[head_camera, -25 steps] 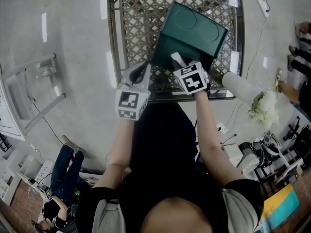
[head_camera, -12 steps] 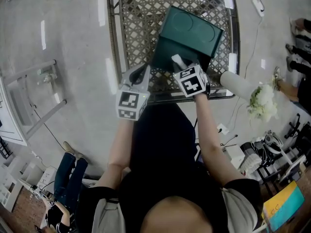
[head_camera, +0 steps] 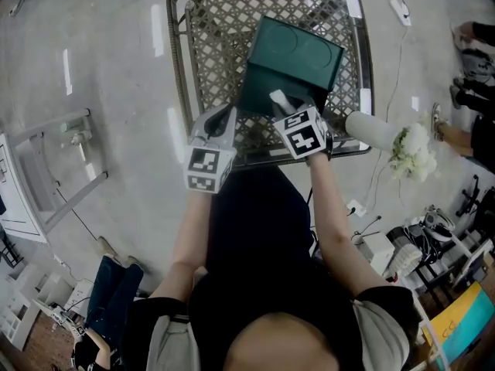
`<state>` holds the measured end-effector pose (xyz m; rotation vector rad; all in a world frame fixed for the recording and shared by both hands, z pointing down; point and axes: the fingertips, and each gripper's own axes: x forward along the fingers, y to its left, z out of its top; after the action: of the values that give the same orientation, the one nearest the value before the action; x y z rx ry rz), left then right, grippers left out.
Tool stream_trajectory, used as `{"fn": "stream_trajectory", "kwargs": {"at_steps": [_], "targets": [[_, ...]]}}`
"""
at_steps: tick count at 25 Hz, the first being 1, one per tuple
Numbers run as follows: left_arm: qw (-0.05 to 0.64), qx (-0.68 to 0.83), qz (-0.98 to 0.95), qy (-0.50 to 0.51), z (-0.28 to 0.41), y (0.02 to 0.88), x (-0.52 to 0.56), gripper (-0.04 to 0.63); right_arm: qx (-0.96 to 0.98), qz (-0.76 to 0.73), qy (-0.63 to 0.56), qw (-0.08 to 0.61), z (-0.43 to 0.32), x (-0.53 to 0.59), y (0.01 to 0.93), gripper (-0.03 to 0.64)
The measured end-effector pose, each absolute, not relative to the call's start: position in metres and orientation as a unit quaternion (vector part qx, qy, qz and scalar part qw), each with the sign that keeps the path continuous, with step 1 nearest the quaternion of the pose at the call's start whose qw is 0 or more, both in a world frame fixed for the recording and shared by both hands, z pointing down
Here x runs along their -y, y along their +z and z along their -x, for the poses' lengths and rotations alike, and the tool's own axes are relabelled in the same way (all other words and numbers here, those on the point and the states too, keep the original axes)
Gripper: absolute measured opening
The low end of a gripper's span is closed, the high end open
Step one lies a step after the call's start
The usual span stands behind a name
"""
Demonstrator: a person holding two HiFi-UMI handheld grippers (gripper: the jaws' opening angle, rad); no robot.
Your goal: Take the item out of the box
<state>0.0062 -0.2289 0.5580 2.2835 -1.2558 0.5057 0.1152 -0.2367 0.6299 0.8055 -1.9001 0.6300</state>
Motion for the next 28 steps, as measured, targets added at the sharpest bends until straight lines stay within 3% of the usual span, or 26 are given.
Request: {"fn": "stream_trajectory", "kwargs": {"at_steps": [28], "targets": [[0.181,0.432,-0.869,0.158,-0.006,0.508,0.226,0.008,0.776,-0.425,0.257,0.389,-0.117,0.21,0.559,0.127]]}}
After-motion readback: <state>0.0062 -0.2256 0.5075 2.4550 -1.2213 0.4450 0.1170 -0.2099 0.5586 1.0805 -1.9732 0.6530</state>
